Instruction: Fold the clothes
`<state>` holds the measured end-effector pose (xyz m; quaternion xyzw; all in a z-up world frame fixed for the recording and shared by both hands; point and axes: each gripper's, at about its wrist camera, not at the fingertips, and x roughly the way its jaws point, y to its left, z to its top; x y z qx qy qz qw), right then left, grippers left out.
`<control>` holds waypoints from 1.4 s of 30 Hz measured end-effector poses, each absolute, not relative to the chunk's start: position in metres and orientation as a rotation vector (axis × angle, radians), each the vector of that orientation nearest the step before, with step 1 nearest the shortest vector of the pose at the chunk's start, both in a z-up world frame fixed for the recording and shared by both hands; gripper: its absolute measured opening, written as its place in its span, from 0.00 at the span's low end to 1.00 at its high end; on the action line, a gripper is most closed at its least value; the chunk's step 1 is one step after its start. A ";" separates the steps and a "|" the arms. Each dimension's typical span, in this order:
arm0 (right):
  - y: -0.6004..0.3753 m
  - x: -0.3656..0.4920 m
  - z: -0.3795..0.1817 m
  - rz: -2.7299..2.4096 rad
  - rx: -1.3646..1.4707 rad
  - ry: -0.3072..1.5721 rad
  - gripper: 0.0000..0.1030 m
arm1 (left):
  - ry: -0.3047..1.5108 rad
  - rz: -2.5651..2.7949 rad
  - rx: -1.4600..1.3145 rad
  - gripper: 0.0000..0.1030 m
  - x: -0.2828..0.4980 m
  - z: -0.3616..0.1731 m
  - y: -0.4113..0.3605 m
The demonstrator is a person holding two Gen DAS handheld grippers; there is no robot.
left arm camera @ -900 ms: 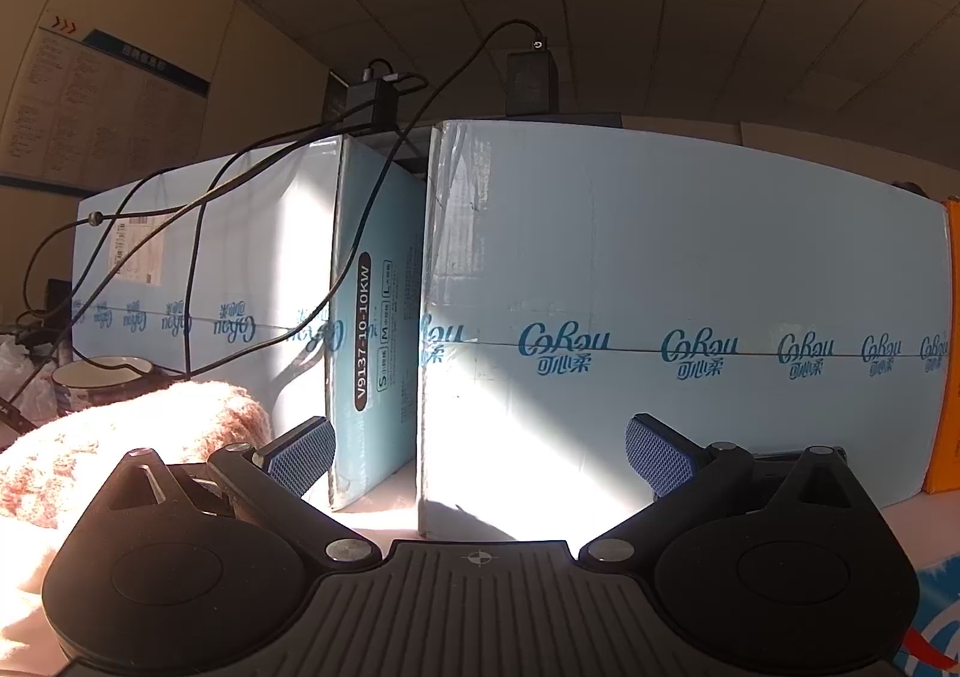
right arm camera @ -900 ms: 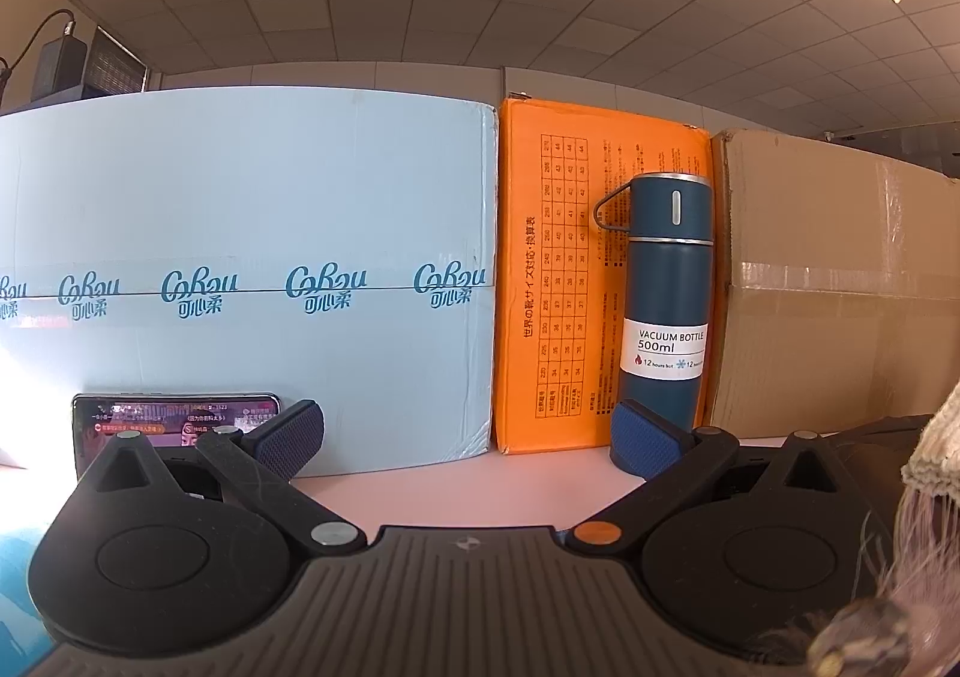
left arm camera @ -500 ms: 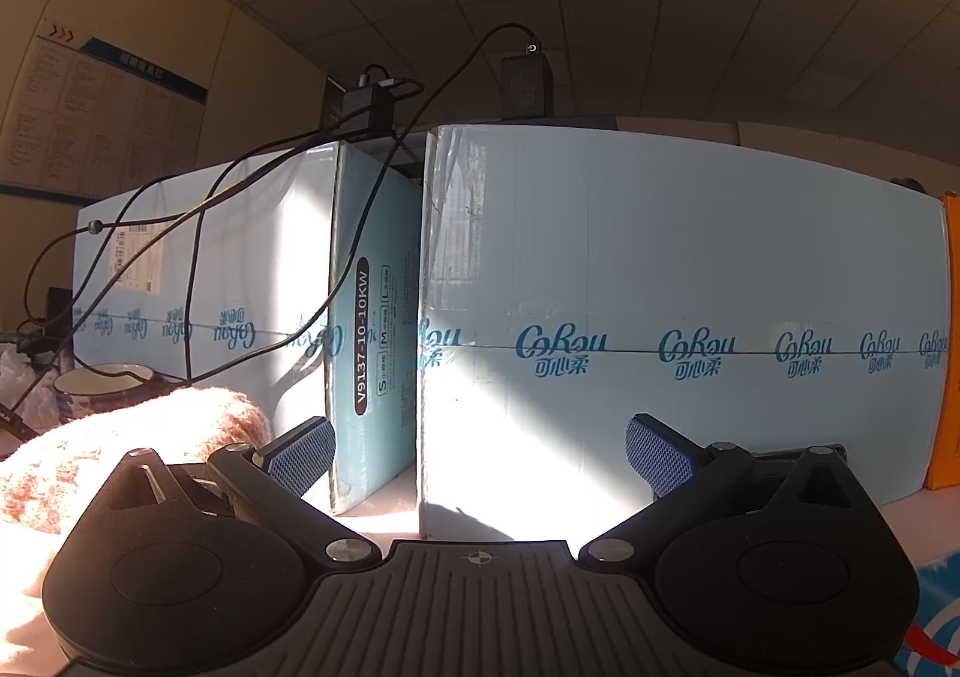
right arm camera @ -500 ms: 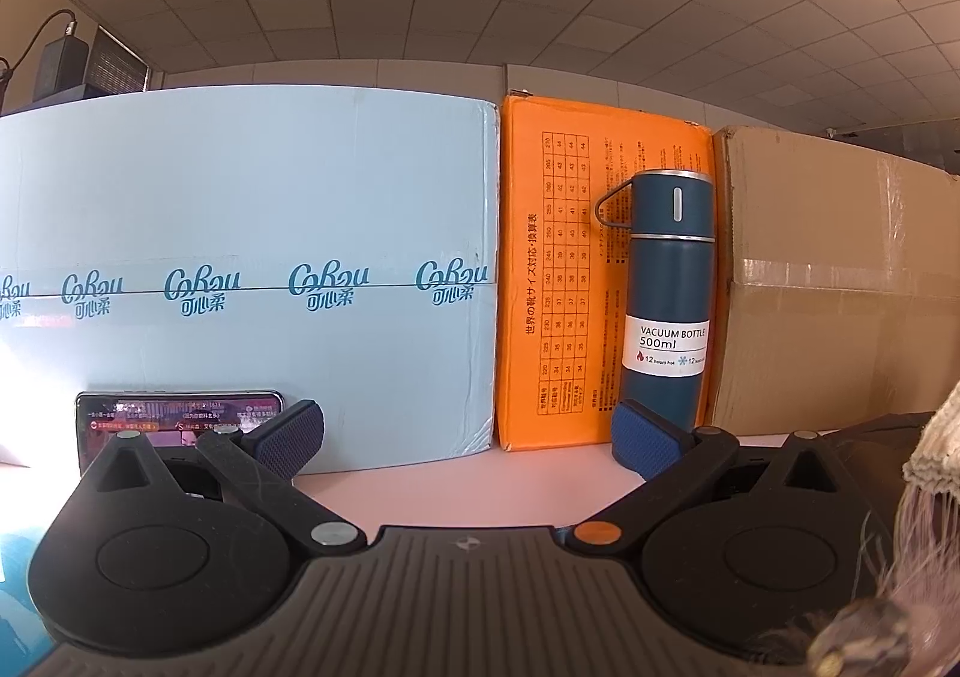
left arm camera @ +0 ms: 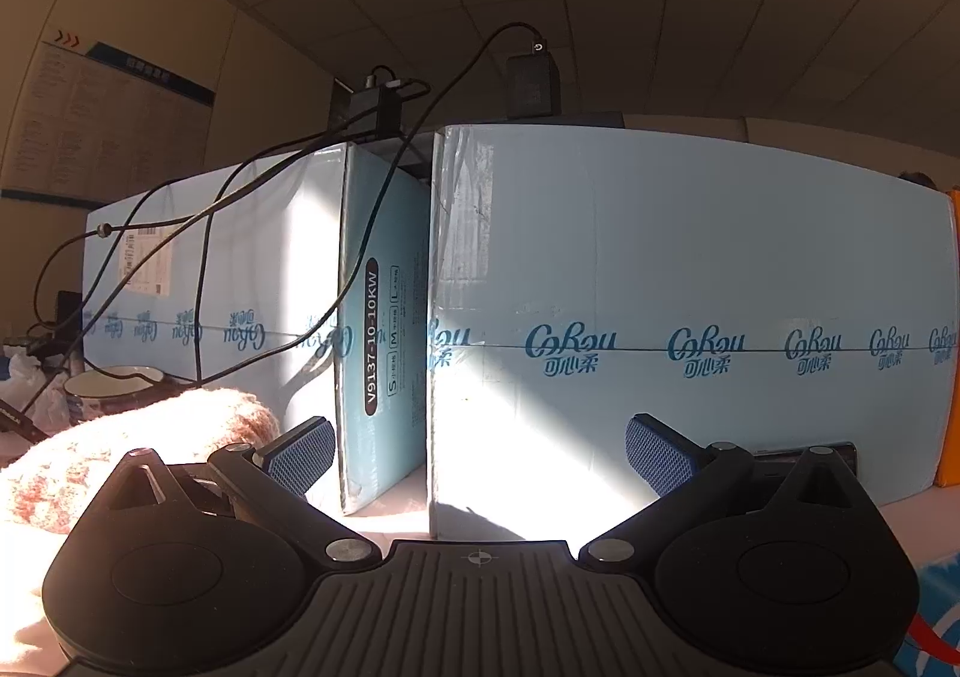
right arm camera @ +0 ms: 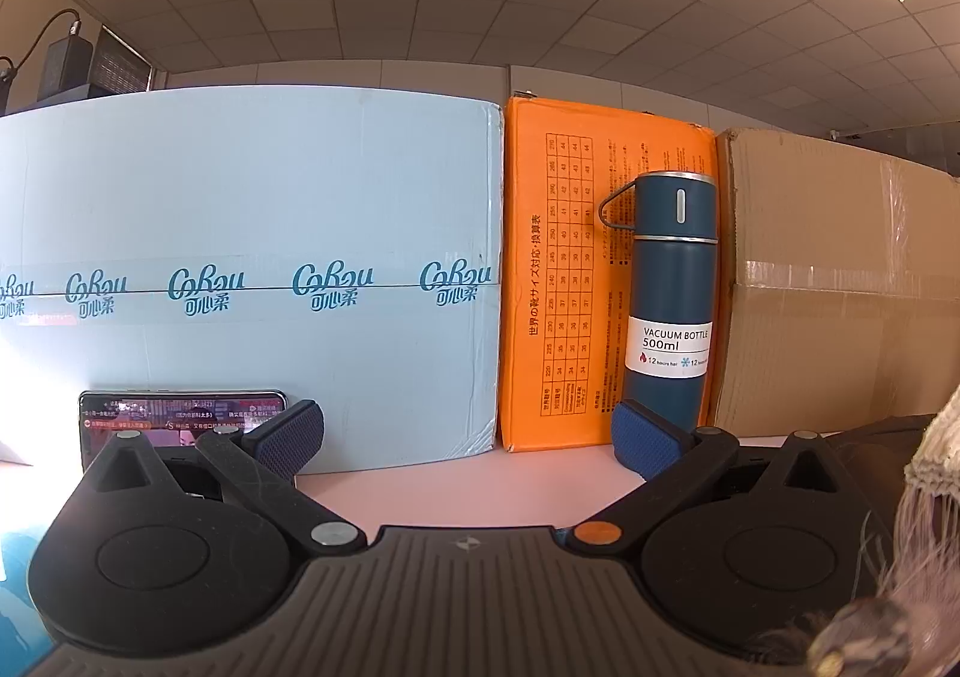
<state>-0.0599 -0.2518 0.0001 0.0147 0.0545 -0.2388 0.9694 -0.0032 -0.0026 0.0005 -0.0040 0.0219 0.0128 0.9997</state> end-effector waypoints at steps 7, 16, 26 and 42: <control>-0.251 -0.060 0.000 -0.483 0.033 0.109 1.00 | 0.048 0.016 0.009 1.00 -0.004 0.000 -0.005; -0.252 -0.060 0.001 -0.484 0.036 0.107 1.00 | 0.040 0.003 0.004 1.00 -0.005 0.002 -0.005; -0.251 -0.061 0.001 -0.484 0.031 0.104 1.00 | 0.027 -0.002 -0.017 1.00 -0.008 0.002 -0.001; -0.237 -0.084 0.004 -0.429 0.060 0.004 1.00 | -0.075 -0.018 -0.002 1.00 -0.032 0.005 0.001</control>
